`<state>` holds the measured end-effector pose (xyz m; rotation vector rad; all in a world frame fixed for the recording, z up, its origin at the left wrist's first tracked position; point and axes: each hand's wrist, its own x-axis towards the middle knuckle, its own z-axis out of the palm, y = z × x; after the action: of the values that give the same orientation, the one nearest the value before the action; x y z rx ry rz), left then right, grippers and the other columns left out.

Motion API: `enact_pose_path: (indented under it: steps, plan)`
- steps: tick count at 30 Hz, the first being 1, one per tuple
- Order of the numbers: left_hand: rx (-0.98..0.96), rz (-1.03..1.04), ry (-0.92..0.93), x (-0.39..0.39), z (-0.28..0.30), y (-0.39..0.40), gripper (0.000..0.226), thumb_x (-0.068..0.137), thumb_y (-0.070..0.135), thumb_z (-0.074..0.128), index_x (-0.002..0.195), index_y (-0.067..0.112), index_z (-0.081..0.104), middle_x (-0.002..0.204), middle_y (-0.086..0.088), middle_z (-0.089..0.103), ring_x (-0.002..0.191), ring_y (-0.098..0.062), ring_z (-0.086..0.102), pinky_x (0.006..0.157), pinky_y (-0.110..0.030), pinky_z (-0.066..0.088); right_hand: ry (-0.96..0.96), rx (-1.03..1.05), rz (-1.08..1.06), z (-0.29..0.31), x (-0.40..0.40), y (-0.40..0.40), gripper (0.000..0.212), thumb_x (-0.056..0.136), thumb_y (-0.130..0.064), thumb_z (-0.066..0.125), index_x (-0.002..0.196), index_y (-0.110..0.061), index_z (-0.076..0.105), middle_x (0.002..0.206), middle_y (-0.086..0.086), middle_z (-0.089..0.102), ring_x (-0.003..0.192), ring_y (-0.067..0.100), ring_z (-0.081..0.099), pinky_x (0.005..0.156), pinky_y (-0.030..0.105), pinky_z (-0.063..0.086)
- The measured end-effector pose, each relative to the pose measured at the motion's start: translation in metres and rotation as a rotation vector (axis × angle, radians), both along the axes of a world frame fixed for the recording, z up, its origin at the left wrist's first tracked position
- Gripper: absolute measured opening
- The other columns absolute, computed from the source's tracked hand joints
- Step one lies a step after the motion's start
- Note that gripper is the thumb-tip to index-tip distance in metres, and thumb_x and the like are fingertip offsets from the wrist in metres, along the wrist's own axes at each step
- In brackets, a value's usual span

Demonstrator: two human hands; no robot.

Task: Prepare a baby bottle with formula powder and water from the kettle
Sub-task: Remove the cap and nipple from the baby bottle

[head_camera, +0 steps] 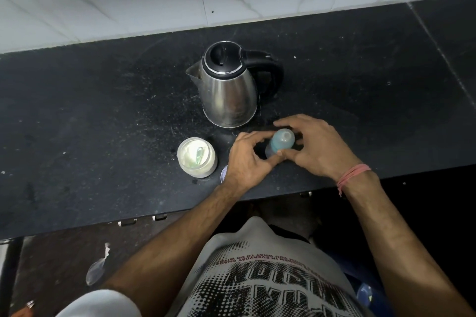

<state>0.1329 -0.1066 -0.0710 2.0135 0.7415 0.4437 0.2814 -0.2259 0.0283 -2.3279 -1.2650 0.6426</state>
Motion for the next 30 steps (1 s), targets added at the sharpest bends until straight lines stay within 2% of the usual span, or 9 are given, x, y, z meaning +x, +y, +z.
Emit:
enact_pose_path:
  steps: [2, 6, 10, 13, 16, 19, 23, 27, 30]
  plan:
    - [-0.007, -0.005, 0.002, 0.001, 0.002, 0.000, 0.050, 0.082, 0.045, 0.093, 0.130, 0.037, 0.082, 0.122, 0.022, 0.080, 0.118, -0.008, 0.065, 0.103, -0.034, 0.056, -0.071, -0.081, -0.058, 0.002, -0.001, 0.002, 0.069, 0.078, -0.065, 0.091, 0.136, -0.033, 0.071, 0.134, -0.013, 0.065, 0.117, 0.013, 0.065, 0.100, 0.036, 0.052]
    - [-0.011, -0.050, 0.020, 0.006, 0.007, 0.000, 0.055, 0.078, 0.049, 0.090, 0.131, 0.038, 0.083, 0.122, 0.022, 0.080, 0.123, -0.005, 0.064, 0.106, -0.035, 0.057, -0.043, -0.048, -0.140, 0.003, -0.003, 0.001, 0.051, 0.076, -0.060, 0.093, 0.112, -0.029, 0.076, 0.111, -0.010, 0.069, 0.100, 0.013, 0.067, 0.087, 0.031, 0.052]
    - [-0.008, -0.038, 0.003, 0.007, 0.004, 0.001, 0.052, 0.081, 0.042, 0.094, 0.131, 0.034, 0.085, 0.121, 0.019, 0.083, 0.118, -0.006, 0.067, 0.104, -0.037, 0.058, -0.069, -0.042, -0.112, 0.006, -0.009, 0.001, 0.048, 0.082, -0.053, 0.092, 0.119, -0.027, 0.075, 0.115, -0.006, 0.069, 0.101, 0.016, 0.068, 0.093, 0.038, 0.059]
    - [0.022, -0.032, -0.001, 0.006, 0.001, 0.000, 0.050, 0.085, 0.048, 0.094, 0.131, 0.032, 0.085, 0.119, 0.017, 0.083, 0.116, -0.008, 0.069, 0.102, -0.038, 0.059, -0.051, -0.011, -0.054, 0.012, -0.012, -0.004, 0.050, 0.091, -0.029, 0.090, 0.137, -0.025, 0.071, 0.133, -0.005, 0.070, 0.119, 0.018, 0.068, 0.107, 0.043, 0.058]
    - [0.037, -0.034, -0.001, 0.007, 0.003, 0.004, 0.054, 0.082, 0.061, 0.086, 0.128, 0.032, 0.085, 0.115, 0.017, 0.082, 0.114, -0.008, 0.068, 0.100, -0.038, 0.059, -0.072, 0.024, -0.013, 0.023, -0.015, 0.000, 0.055, 0.093, -0.012, 0.086, 0.143, -0.026, 0.068, 0.142, -0.008, 0.067, 0.128, 0.018, 0.066, 0.113, 0.041, 0.055]
    - [0.033, -0.029, -0.004, 0.007, 0.008, 0.005, 0.061, 0.077, 0.070, 0.082, 0.123, 0.030, 0.086, 0.107, 0.016, 0.079, 0.111, -0.009, 0.067, 0.097, -0.032, 0.057, -0.111, 0.018, 0.029, 0.033, -0.013, 0.010, 0.057, 0.093, -0.014, 0.085, 0.146, -0.026, 0.067, 0.143, -0.008, 0.066, 0.127, 0.018, 0.066, 0.114, 0.040, 0.052]
    - [0.023, -0.016, 0.000, 0.009, 0.004, 0.001, 0.052, 0.079, 0.063, 0.087, 0.121, 0.032, 0.085, 0.106, 0.016, 0.080, 0.110, -0.009, 0.067, 0.095, -0.042, 0.060, -0.130, 0.024, 0.013, 0.038, -0.009, 0.014, 0.058, 0.094, -0.021, 0.084, 0.147, -0.028, 0.062, 0.139, -0.006, 0.067, 0.125, 0.019, 0.067, 0.111, 0.040, 0.053]
    - [0.013, 0.019, -0.001, 0.007, 0.006, 0.000, 0.056, 0.078, 0.062, 0.090, 0.127, 0.034, 0.084, 0.113, 0.019, 0.080, 0.114, -0.005, 0.065, 0.098, -0.039, 0.060, -0.065, 0.089, -0.083, 0.032, -0.006, 0.007, 0.064, 0.092, -0.029, 0.087, 0.146, -0.031, 0.053, 0.129, -0.008, 0.072, 0.109, 0.015, 0.074, 0.102, 0.041, 0.061]
    - [-0.005, 0.023, -0.010, 0.005, 0.007, 0.001, 0.056, 0.079, 0.054, 0.099, 0.130, 0.037, 0.083, 0.119, 0.023, 0.080, 0.115, -0.005, 0.067, 0.100, -0.034, 0.059, -0.030, 0.200, -0.209, 0.019, 0.004, -0.005, 0.053, 0.089, -0.025, 0.088, 0.135, -0.029, 0.061, 0.120, -0.012, 0.071, 0.103, 0.010, 0.073, 0.094, 0.038, 0.064]
